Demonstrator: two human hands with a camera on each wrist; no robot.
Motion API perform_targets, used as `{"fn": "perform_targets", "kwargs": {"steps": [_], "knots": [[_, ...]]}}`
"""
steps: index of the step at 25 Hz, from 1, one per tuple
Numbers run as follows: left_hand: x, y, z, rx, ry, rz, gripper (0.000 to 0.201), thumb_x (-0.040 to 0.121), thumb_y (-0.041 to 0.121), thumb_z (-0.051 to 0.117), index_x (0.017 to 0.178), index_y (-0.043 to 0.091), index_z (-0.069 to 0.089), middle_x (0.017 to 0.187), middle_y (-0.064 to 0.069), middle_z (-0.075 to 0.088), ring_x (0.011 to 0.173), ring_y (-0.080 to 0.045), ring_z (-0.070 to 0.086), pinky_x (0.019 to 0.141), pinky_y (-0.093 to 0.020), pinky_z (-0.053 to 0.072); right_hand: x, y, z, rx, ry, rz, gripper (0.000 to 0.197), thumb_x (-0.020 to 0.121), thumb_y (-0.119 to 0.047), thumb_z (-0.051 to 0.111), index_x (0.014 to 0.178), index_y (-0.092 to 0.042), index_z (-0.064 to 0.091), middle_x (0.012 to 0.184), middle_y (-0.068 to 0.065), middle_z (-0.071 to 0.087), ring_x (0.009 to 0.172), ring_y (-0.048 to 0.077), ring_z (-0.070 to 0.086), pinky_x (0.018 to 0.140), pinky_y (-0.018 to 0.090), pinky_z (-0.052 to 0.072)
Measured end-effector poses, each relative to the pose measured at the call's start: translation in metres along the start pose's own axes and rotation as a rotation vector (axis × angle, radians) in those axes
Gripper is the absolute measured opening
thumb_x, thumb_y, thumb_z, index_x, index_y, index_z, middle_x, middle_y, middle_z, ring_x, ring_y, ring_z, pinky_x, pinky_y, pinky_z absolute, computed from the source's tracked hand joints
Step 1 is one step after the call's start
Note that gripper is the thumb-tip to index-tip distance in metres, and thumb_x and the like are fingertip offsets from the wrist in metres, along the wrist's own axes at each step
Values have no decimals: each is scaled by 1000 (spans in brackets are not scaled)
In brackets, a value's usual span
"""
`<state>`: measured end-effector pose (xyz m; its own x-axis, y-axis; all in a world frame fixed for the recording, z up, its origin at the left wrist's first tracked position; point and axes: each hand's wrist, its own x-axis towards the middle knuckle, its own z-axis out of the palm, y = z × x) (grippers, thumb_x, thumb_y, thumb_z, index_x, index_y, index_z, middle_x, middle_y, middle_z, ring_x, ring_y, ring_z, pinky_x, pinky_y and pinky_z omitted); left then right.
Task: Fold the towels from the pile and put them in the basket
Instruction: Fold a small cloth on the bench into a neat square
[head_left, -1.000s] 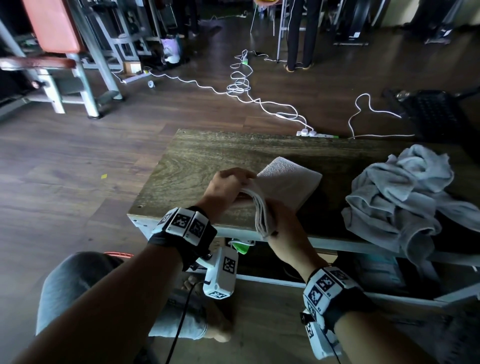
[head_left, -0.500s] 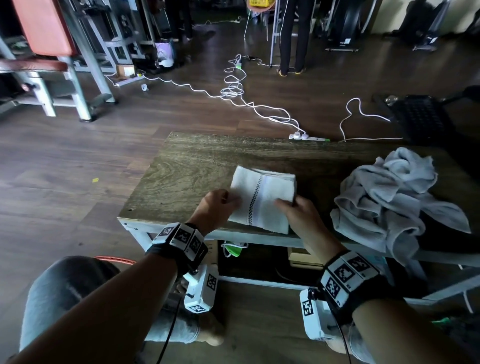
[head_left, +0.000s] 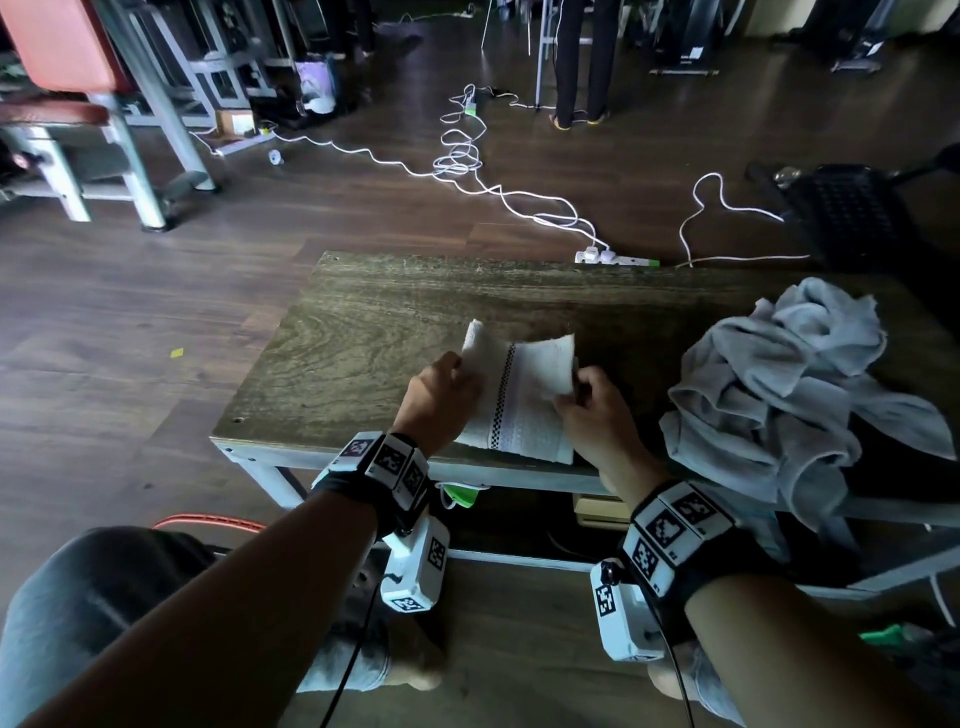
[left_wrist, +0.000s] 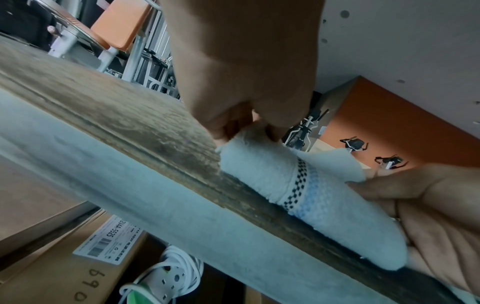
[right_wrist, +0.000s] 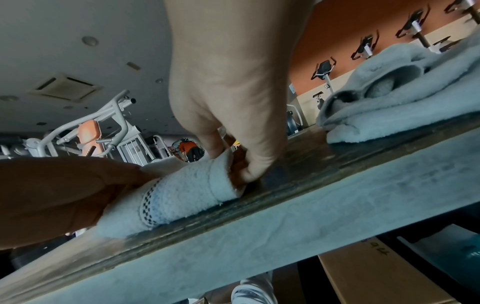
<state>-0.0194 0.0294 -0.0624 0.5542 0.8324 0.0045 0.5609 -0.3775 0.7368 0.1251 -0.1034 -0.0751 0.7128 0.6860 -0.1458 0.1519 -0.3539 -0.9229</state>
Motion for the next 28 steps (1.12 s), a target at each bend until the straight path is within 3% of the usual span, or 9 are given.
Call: {"fn": "perform_targets", "kwargs": {"steps": [6, 11, 14, 17, 21, 23, 25, 26, 28], "knots": [[14, -8, 14, 62, 13, -71, 29, 88, 37, 58, 98, 10, 61, 95, -16, 68, 88, -36, 63, 76, -42, 54, 12, 12, 7, -55, 108, 112, 23, 94, -34, 59, 99, -12, 61, 93, 4, 66, 74, 12, 61, 53, 21, 39], [23, -11, 16, 50, -15, -98, 35, 89, 40, 53, 108, 11, 57, 102, -18, 68, 93, -38, 63, 82, -46, 54, 12, 9, 10, -88, 153, 99, 17, 95, -27, 58, 98, -11, 59, 90, 0, 62, 67, 6, 56, 41, 11, 34], [24, -10, 18, 108, -53, -54, 33, 95, 39, 44, 122, 21, 49, 107, -20, 68, 93, -41, 64, 79, -44, 53, 10, 9, 11, -58, 167, 52, 14, 97, -28, 56, 99, -14, 58, 88, -2, 62, 68, 6, 57, 46, 14, 38], [23, -12, 20, 143, -58, -52, 29, 97, 42, 38, 123, 28, 45, 108, -18, 67, 94, -41, 63, 74, -39, 46, 9, 8, 12, -21, 187, 39, 15, 96, -28, 59, 98, -14, 59, 87, 0, 63, 66, 8, 58, 48, 18, 41], [22, -11, 22, 73, -41, -163, 38, 96, 47, 40, 118, 16, 43, 111, -14, 64, 98, -38, 61, 79, -40, 44, 16, 3, 7, -20, 199, 198, 17, 92, -26, 64, 87, -10, 61, 85, 4, 65, 63, 10, 58, 45, 19, 41], [21, -6, 22, 64, -61, -220, 41, 96, 44, 42, 115, 8, 45, 105, -13, 62, 98, -35, 60, 77, -37, 43, 17, -1, 6, -75, 200, 193, 16, 90, -23, 65, 83, -10, 60, 84, 6, 65, 66, 15, 62, 46, 20, 41], [25, -5, 20, 151, -93, -139, 37, 98, 36, 44, 113, 3, 48, 104, -13, 61, 95, -35, 59, 71, -33, 39, 13, -2, 8, -298, 224, 0, 18, 87, -21, 65, 98, -11, 57, 101, 6, 60, 89, 21, 61, 61, 26, 48], [29, -5, 18, 181, -111, -96, 35, 98, 33, 45, 112, 1, 49, 101, -15, 61, 92, -35, 60, 69, -32, 38, 11, 0, 7, -487, 203, -144, 28, 86, -22, 64, 111, -14, 55, 117, 7, 55, 106, 24, 54, 77, 32, 51], [36, -5, 12, 218, -170, -38, 31, 98, 30, 48, 109, 1, 48, 93, -14, 57, 83, -32, 56, 65, -34, 38, 9, 9, 1, -789, 110, -374, 48, 90, -31, 60, 136, -24, 46, 152, 3, 32, 135, 29, 30, 105, 43, 38]]}}
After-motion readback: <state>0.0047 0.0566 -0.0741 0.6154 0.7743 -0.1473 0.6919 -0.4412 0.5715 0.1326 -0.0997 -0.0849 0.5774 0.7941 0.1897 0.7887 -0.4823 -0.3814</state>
